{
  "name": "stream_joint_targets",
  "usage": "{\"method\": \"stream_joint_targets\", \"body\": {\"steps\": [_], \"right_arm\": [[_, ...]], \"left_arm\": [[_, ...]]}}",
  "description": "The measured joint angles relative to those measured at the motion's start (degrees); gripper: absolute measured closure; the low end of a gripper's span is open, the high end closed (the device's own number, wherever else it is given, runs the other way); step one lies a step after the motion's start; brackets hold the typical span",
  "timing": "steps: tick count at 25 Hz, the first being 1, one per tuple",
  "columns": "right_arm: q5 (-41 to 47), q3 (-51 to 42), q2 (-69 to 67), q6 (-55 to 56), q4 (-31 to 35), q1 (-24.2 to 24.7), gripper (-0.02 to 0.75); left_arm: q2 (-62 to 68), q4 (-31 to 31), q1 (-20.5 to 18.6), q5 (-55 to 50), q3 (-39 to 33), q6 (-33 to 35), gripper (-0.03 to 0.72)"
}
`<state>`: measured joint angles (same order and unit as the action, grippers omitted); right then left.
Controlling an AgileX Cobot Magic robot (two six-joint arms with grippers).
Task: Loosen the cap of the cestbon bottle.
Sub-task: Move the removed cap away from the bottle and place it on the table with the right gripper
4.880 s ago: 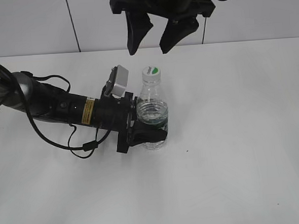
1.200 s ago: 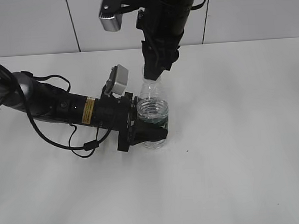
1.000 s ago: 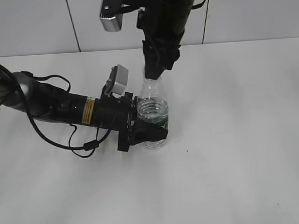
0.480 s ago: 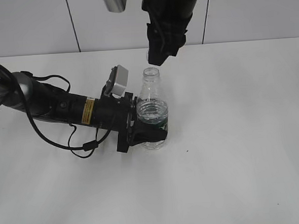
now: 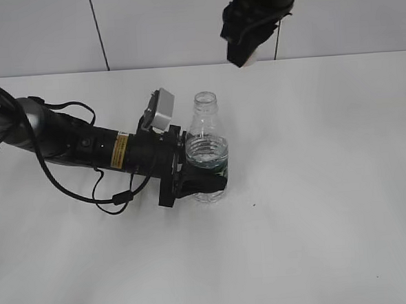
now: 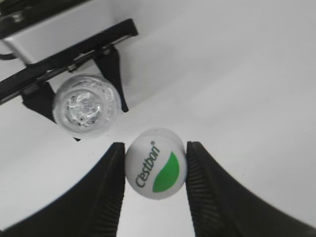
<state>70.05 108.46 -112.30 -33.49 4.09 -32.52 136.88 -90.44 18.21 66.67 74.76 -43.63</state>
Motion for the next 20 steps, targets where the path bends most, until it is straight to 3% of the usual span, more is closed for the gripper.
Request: {"method": "stream_joint_targets", "body": {"steps": [6, 10, 14, 20], "right_arm": [[-0.1, -1.7, 0.0, 10.6, 6.0, 11.3, 0.448], [-2.2, -8.6, 0.0, 14.8, 7.0, 18.1, 0.448], [-8.7, -19.0, 0.0, 16.7, 7.5, 22.6, 0.448], [-22.2, -32.4, 0.0, 20.1, 7.7, 25.5, 0.448]], "left_arm": [[0.0, 0.0, 0.0, 0.0, 0.0, 0.0, 0.282], [0.0, 0.0, 0.0, 0.0, 0.0, 0.0, 0.282], [0.0, 0.0, 0.0, 0.0, 0.0, 0.0, 0.282], [0.0, -0.1, 0.0, 0.0, 0.0, 0.0, 0.282]]}}
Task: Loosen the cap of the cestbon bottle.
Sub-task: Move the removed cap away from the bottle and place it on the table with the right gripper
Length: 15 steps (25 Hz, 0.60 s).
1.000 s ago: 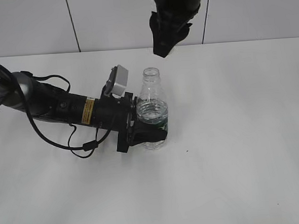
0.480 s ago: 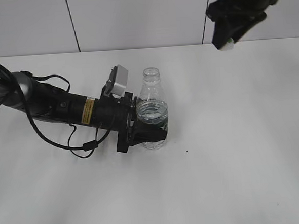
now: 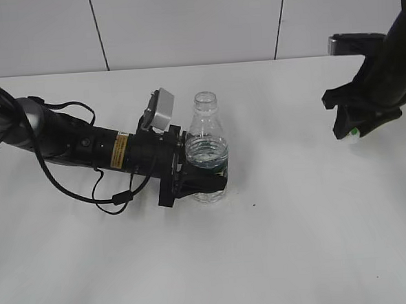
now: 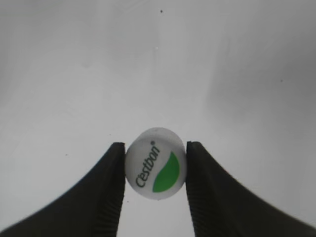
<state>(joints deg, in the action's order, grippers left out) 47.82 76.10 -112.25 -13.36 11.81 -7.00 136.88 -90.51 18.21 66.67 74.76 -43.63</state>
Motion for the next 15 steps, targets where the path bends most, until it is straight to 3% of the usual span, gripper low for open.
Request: {"method": "stream_joint_targets", "body": {"steps": [5, 15], "right_arm": [[-8.3, -7.0, -0.2, 2.3, -0.1, 0.1, 0.448], [-12.4, -7.4, -2.2, 2.8, -0.4, 0.2, 0.448]], "left_arm": [[0.0, 0.0, 0.0, 0.0, 0.0, 0.0, 0.282], [0.0, 0.0, 0.0, 0.0, 0.0, 0.0, 0.282]]}}
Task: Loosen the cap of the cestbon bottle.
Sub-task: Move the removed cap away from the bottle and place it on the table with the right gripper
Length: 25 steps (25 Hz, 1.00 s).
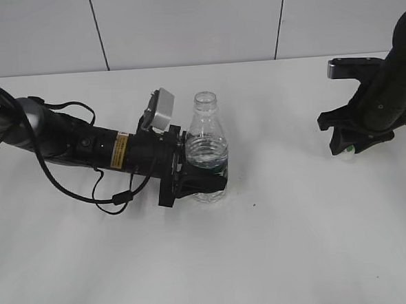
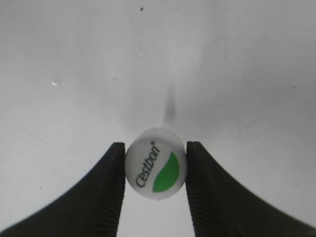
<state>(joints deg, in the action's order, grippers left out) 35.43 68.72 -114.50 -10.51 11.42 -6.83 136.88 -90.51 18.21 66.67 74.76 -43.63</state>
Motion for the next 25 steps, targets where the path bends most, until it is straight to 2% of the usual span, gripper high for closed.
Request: {"method": "stream_joint_targets", "body": {"steps": [18, 21, 25], "right_arm": [[-1.5, 0.0, -1.9, 0.1, -0.2, 0.0, 0.444], [-1.5, 0.0, -1.9, 0.1, -0.2, 0.0, 0.393], [-1.5, 0.0, -1.9, 0.1, -0.2, 0.0, 0.281]], "left_arm": [[0.0, 0.0, 0.0, 0.0, 0.0, 0.0, 0.282], [0.0, 0.0, 0.0, 0.0, 0.0, 0.0, 0.282], [0.0, 0.0, 0.0, 0.0, 0.0, 0.0, 0.282]]}}
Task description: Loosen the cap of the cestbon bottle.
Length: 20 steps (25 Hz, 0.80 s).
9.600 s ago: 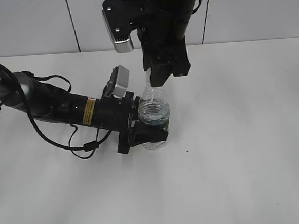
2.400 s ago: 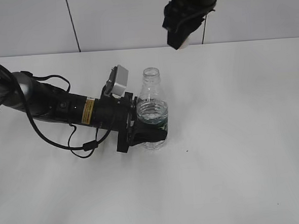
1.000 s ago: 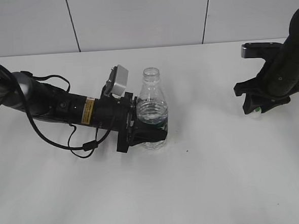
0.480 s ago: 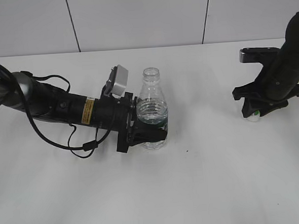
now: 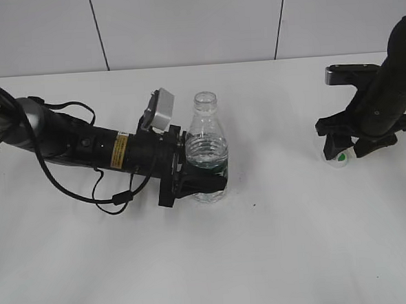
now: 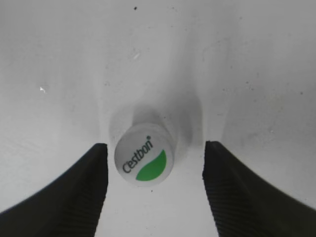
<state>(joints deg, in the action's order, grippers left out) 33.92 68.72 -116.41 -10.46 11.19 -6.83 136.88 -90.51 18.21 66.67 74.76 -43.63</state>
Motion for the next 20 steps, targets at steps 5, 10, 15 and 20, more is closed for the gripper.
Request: {"method": "stream_joint_targets", "body": {"steps": [5, 10, 15, 20], "right_arm": [[0.0, 0.0, 0.5, 0.2, 0.1, 0.0, 0.252], [0.0, 0.3, 4.0, 0.3, 0.3, 0.0, 0.251], [0.1, 2.0, 7.5, 0.5, 0.4, 0.0, 0.251], [0.1, 2.6, 8.9, 0.5, 0.4, 0.0, 0.248]], "left_arm": [[0.0, 0.0, 0.0, -0.1, 0.0, 0.0, 0.282], [0.0, 0.0, 0.0, -0.1, 0.0, 0.0, 0.282], [0.0, 0.0, 0.0, -0.1, 0.0, 0.0, 0.282], [0.0, 0.7, 0.0, -0.2, 0.0, -0.6, 0.258]]}}
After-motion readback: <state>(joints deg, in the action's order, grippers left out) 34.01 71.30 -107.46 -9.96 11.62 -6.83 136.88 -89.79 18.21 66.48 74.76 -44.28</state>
